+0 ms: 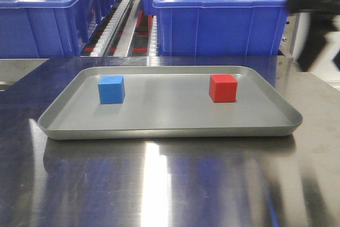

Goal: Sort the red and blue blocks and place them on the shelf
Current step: 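Lower the right gripper onto the red cube and close it, then lift the red cube up off the tray with the right gripper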

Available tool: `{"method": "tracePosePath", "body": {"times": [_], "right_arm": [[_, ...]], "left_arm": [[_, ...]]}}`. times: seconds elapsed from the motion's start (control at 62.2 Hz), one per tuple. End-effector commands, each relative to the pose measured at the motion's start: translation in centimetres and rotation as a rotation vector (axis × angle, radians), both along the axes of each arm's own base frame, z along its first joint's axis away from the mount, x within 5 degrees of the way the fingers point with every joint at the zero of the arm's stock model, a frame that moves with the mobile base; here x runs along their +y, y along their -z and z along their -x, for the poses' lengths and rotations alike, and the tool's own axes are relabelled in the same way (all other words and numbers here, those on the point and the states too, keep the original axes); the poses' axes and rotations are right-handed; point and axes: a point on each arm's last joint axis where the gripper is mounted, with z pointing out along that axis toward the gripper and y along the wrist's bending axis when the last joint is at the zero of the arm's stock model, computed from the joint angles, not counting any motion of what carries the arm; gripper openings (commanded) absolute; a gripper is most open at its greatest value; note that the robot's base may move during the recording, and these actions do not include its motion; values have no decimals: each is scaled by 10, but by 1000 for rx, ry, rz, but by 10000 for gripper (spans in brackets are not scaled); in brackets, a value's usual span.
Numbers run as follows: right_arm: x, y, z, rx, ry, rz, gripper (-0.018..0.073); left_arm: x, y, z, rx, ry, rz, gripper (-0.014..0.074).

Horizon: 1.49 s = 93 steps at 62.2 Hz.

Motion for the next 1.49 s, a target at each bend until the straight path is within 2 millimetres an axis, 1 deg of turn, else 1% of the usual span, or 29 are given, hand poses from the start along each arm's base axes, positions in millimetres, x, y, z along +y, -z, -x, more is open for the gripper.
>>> {"method": "tracePosePath", "body": {"times": [0.0,0.032,0.064,0.08,0.096,0.241,0.37,0.498,0.562,0.723,0.964,1.109,1.157,1.27,1.382,1.479], "right_arm": [[16,-20,-16,-38,5,-17,617],[22,-24,-22,-31,-3,-14,605],[28,-23,-28,-4,-11,-2,598],[33,-27,-32,-3,-18,-2,596],[35,-25,-34,12,-19,5,596],[58,-31,-60,69,-41,32,596],[72,-29,-79,94,-52,47,596],[83,-22,-95,90,-91,61,596],[87,-19,-100,87,-105,64,596],[92,-12,-103,105,-112,55,596],[98,15,-111,170,-111,65,596],[98,18,-112,173,-103,61,581],[98,18,-112,173,-101,61,560],[97,20,-113,179,-97,61,462],[96,19,-113,179,-95,61,284],[95,11,-111,164,-95,54,109]], "left_arm": [[1,6,0,-57,-7,18,125],[1,6,0,-57,-7,18,125],[1,6,0,-57,-7,18,125],[1,6,0,-57,-7,18,125],[1,6,0,-57,-7,18,125],[1,6,0,-57,-7,18,125],[1,6,0,-57,-7,18,125],[1,6,0,-57,-7,18,125],[1,6,0,-57,-7,18,125],[1,6,0,-57,-7,18,125],[1,6,0,-57,-7,18,125],[1,6,0,-57,-7,18,125],[1,6,0,-57,-7,18,125],[1,6,0,-57,-7,18,125],[1,6,0,-57,-7,18,125],[1,6,0,-57,-7,18,125]]}}
